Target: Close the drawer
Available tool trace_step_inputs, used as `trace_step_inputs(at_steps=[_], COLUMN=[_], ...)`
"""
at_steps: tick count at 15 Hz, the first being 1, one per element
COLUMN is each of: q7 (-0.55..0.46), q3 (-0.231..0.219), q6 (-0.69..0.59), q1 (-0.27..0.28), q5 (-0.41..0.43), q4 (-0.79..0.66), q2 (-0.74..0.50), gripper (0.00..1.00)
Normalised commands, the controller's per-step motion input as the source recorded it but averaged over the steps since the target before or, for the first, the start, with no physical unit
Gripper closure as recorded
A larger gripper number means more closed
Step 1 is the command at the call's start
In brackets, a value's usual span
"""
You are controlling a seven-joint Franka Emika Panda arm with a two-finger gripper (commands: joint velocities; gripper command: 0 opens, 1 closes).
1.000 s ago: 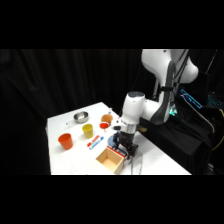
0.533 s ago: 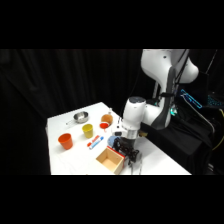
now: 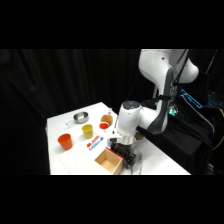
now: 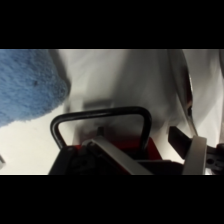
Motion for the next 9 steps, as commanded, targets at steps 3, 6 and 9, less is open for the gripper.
trace_step_inputs(at_steps=[3, 6, 9], q7=[0.1, 0.08, 0.02], q3=[-0.08, 0.005, 0.072], q6=[-0.43, -0.4, -0.34], q1=[0.115, 0.043, -0.026], q5=[-0.184, -0.166, -0.122], q4=[0.47, 0.52, 0.55], q2=[0.04, 0.1, 0.21], gripper=[0.0, 0.0, 0.0])
